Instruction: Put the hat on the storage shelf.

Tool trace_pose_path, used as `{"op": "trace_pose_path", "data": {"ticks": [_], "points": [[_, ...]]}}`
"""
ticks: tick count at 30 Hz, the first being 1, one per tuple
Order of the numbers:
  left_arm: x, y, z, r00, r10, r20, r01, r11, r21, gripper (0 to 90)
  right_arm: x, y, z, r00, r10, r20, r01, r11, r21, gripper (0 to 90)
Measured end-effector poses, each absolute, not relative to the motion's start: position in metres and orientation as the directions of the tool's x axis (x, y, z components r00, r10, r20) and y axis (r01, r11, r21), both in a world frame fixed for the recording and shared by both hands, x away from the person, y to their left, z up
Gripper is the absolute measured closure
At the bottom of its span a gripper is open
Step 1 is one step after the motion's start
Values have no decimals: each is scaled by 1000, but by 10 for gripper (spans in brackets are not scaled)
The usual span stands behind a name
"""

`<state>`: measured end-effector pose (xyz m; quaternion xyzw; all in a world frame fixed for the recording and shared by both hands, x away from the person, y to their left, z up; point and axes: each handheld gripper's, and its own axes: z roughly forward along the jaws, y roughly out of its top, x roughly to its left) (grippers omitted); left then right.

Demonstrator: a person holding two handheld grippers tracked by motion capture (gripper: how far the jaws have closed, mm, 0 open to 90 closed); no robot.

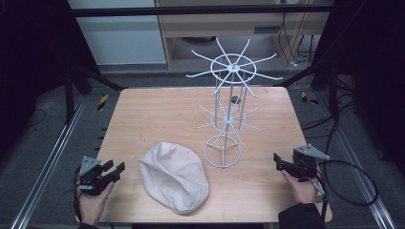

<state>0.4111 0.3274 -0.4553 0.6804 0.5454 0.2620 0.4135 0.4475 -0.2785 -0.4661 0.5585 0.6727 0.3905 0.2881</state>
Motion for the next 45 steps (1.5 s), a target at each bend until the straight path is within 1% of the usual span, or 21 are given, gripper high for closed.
{"op": "trace_pose_path", "data": {"ticks": [3, 4, 8, 12, 14, 16, 17, 19, 21, 23, 24, 25, 26, 29, 30, 31, 34, 35, 38, 41, 45], "points": [[408, 320, -453, 298, 949, -105, 529, -72, 845, 586, 446, -275, -464, -226, 973, 44, 521, 83, 850, 225], [406, 313, -453, 325, 939, -110, 534, -86, 841, 598, 446, -271, -464, -239, 970, 35, 523, 98, 847, 230], [404, 303, -453, 358, 927, -111, 544, -111, 831, 646, 445, -264, -464, -260, 965, 25, 535, 123, 836, 246], [406, 294, -455, 375, 922, -97, 560, -142, 816, 650, 445, -260, -463, -268, 963, 12, 534, 138, 834, 254], [409, 292, -458, 380, 920, -97, 572, -152, 806, 644, 444, -258, -462, -283, 959, 20, 533, 140, 835, 275], [412, 288, -461, 385, 919, -88, 582, -168, 795, 637, 439, -249, -459, -338, 940, 48, 522, 145, 840, 317], [412, 288, -461, 385, 919, -88, 582, -168, 795, 636, 439, -249, -459, -338, 940, 48, 522, 145, 840, 317], [412, 285, -461, 393, 916, -82, 576, -175, 799, 635, 434, -231, -451, -404, 914, 47, 498, 176, 849, 341], [413, 283, -462, 399, 914, -74, 575, -186, 797, 634, 432, -224, -449, -426, 903, 46, 488, 187, 852, 352], [413, 281, -463, 405, 912, -69, 578, -197, 792, 632, 427, -210, -445, -472, 880, 51, 480, 208, 852, 366], [415, 280, -464, 408, 910, -69, 584, -202, 786, 629, 423, -197, -442, -513, 857, 51, 472, 232, 851, 384], [415, 280, -464, 408, 910, -69, 584, -202, 786, 626, 423, -197, -442, -513, 857, 51, 472, 232, 851, 384], [417, 279, -466, 407, 910, -76, 592, -199, 781, 623, 420, -185, -441, -550, 834, 51, 467, 256, 847, 397], [419, 277, -468, 405, 911, -79, 599, -199, 776, 611, 416, -174, -441, -579, 813, 64, 466, 265, 844, 406], [421, 275, -470, 405, 911, -79, 604, -202, 771, 601, 413, -163, -441, -607, 791, 79, 463, 271, 844, 412], [421, 275, -470, 405, 911, -79, 604, -202, 771, 596, 413, -163, -441, -607, 791, 79, 463, 271, 844, 412], [423, 272, -471, 408, 909, -84, 606, -201, 770, 591, 405, -143, -442, -658, 747, 93, 453, 295, 841, 425], [423, 272, -471, 408, 909, -84, 606, -201, 770, 591, 405, -143, -442, -658, 747, 93, 453, 295, 841, 425], [423, 271, -472, 408, 908, -93, 612, -197, 766, 600, 399, -125, -444, -700, 706, 107, 448, 317, 836, 439], [424, 271, -472, 407, 908, -99, 617, -194, 763, 612, 397, -118, -447, -713, 692, 115, 450, 326, 831, 444], [425, 270, -473, 407, 907, -110, 627, -190, 755, 669, 394, -100, -452, -744, 652, 148, 454, 331, 827, 461]]}}
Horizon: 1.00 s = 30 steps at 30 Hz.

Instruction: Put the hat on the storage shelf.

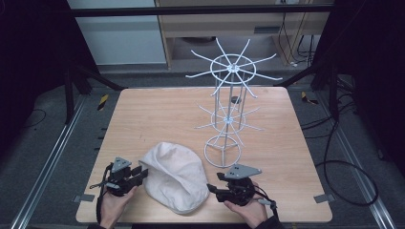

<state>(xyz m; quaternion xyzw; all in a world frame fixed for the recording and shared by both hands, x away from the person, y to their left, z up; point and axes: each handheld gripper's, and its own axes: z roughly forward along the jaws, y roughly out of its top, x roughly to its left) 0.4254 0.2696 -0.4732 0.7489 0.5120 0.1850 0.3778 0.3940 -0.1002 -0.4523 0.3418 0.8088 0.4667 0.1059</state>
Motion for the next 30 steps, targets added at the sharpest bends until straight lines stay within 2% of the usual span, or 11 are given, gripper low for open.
{"op": "trace_pose_path", "data": {"ticks": [8, 10, 13, 14, 15, 18, 19, 20, 21, 22, 30], "points": [[428, 267, -473, 404, 908, -115, 638, -189, 746, 758, 394, -71, -461, -789, 592, 165, 445, 365, 818, 509], [429, 267, -473, 397, 911, -114, 636, -183, 750, 804, 395, -63, -464, -798, 579, 165, 445, 383, 809, 538], [432, 267, -473, 397, 910, -122, 638, -178, 749, 845, 398, -53, -469, -811, 563, 162, 442, 406, 800, 626], [432, 267, -473, 397, 910, -122, 638, -178, 749, 855, 398, -53, -469, -811, 563, 162, 442, 406, 800, 626], [434, 267, -473, 398, 909, -123, 638, -177, 749, 860, 399, -51, -472, -810, 563, 165, 444, 406, 799, 690], [436, 266, -472, 402, 908, -117, 634, -183, 751, 872, 401, -50, -474, -812, 560, 166, 444, 407, 798, 749], [438, 265, -472, 406, 907, -109, 629, -190, 754, 879, 401, -49, -475, -811, 561, 167, 449, 413, 793, 817], [438, 265, -472, 406, 907, -109, 629, -190, 754, 881, 401, -49, -475, -811, 561, 167, 449, 413, 793, 817], [440, 264, -471, 406, 907, -111, 627, -188, 756, 882, 402, -49, -476, -812, 557, 173, 453, 417, 788, 884], [440, 264, -471, 406, 907, -111, 627, -188, 756, 883, 402, -48, -475, -814, 554, 176, 455, 418, 786, 900], [457, 263, -470, 394, 912, -112, 620, -173, 765, 887, 405, -37, -472, -826, 534, 180, 444, 419, 792, 900]]}}
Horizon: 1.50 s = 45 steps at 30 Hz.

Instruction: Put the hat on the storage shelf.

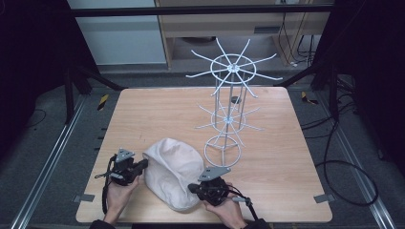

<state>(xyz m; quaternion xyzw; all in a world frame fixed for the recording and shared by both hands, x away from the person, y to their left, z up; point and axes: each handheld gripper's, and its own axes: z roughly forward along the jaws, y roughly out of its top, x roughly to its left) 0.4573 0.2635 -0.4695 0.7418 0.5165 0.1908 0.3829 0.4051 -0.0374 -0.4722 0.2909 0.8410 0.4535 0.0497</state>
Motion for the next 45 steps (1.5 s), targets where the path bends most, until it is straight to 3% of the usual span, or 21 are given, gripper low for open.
{"op": "trace_pose_path", "data": {"ticks": [14, 24, 27, 33, 39, 45], "points": [[491, 258, -471, 370, 924, -100, 600, -155, 785, 886, 414, -11, -474, -828, 533, 171, 427, 403, 810, 900], [462, 269, -456, 378, 924, -67, 581, -180, 794, 759, 422, -47, -472, -777, 613, 142, 449, 382, 808, 900], [443, 268, -457, 401, 910, -100, 607, -183, 774, 778, 423, -59, -481, -749, 649, 133, 484, 399, 779, 900], [424, 247, -469, 468, 881, -75, 626, -270, 731, 842, 423, -54, -490, -751, 652, 106, 481, 430, 764, 900], [431, 232, -478, 486, 874, -30, 625, -323, 710, 891, 418, -45, -493, -773, 623, 120, 474, 441, 762, 900], [447, 238, -479, 453, 891, -26, 624, -296, 723, 895, 412, -24, -495, -802, 577, 154, 463, 436, 772, 900]]}}
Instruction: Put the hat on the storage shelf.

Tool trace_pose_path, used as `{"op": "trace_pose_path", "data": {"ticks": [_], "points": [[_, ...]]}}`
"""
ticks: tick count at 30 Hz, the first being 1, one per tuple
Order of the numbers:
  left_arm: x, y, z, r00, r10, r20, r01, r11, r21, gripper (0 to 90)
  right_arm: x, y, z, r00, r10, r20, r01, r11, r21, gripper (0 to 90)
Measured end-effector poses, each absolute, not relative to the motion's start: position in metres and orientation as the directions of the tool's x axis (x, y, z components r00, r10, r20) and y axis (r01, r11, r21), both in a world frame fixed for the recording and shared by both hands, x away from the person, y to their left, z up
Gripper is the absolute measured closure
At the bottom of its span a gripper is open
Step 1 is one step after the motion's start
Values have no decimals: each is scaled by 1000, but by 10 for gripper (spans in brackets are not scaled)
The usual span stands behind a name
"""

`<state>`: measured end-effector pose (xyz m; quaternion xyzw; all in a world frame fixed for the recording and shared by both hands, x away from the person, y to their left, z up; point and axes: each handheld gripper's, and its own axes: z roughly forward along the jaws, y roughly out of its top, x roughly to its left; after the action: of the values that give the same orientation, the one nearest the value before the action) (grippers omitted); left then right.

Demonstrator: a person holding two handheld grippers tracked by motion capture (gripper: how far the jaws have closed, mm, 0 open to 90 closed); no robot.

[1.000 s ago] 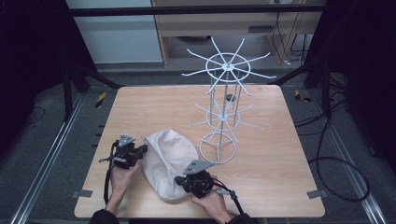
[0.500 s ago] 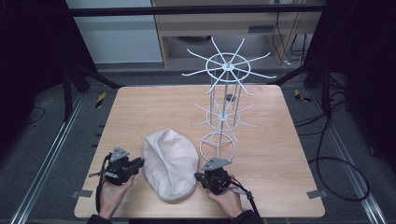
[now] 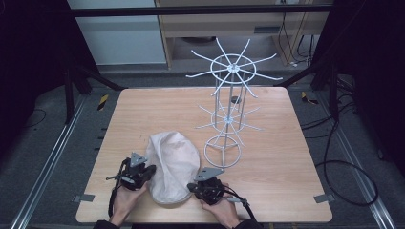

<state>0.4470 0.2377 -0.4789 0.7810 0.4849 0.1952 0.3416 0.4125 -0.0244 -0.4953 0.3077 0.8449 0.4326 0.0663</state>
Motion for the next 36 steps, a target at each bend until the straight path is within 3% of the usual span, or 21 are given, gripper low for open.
{"op": "trace_pose_path", "data": {"ticks": [8, 16, 24, 36], "points": [[462, 250, -480, 425, 904, -49, 627, -255, 736, 895, 408, 1, -498, -834, 532, 151, 426, 444, 789, 900], [457, 257, -468, 426, 899, -98, 605, -203, 770, 873, 411, -9, -493, -812, 565, 147, 432, 411, 803, 847], [440, 277, -440, 414, 899, -143, 564, -130, 815, 771, 413, -59, -478, -754, 647, 114, 443, 373, 815, 747], [432, 273, -415, 436, 890, -136, 549, -144, 824, 644, 421, -137, -460, -617, 785, 56, 442, 287, 850, 594]]}}
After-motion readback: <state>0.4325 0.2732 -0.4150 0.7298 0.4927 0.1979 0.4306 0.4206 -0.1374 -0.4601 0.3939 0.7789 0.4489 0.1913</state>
